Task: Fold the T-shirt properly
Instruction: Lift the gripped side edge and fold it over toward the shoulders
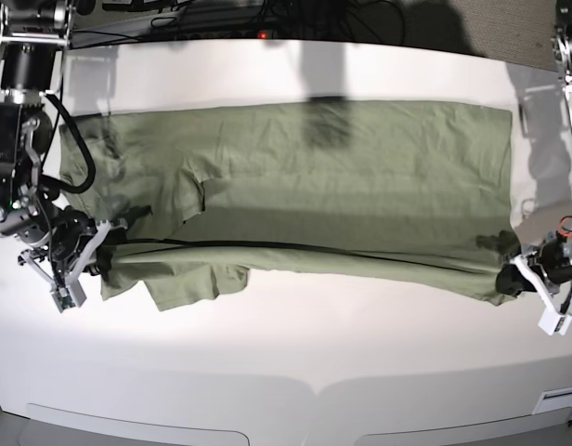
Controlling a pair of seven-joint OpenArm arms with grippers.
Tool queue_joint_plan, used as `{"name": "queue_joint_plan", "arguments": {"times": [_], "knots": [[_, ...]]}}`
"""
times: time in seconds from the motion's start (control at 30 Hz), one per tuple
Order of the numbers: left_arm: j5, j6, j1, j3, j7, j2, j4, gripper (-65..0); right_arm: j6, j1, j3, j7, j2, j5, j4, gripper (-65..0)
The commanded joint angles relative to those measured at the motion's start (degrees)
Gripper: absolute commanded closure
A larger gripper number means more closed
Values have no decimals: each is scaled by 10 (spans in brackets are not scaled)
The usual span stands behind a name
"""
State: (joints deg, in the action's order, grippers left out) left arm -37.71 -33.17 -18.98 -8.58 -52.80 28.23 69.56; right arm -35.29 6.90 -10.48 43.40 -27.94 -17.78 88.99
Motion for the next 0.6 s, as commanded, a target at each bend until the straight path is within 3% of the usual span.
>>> {"name": "queue_joint_plan", "arguments": {"times": [0.0,0.23,0.37,0.57], "knots": [[-20,-2,-2,-15,2,12,26,0,10,0,-4,-14,-11,-1,26,0],[-63,-2,68,-46,-34,12,112,0,59,-60,-4,-14,-11,38,110,0],[-62,8,85,-46,-36,14,142,0,70,-80,-4,-9,-11,48,138,0],[-63,17,85,-46,-102,14,156,0,80,-100,-4,16,-11,89,167,0]]}}
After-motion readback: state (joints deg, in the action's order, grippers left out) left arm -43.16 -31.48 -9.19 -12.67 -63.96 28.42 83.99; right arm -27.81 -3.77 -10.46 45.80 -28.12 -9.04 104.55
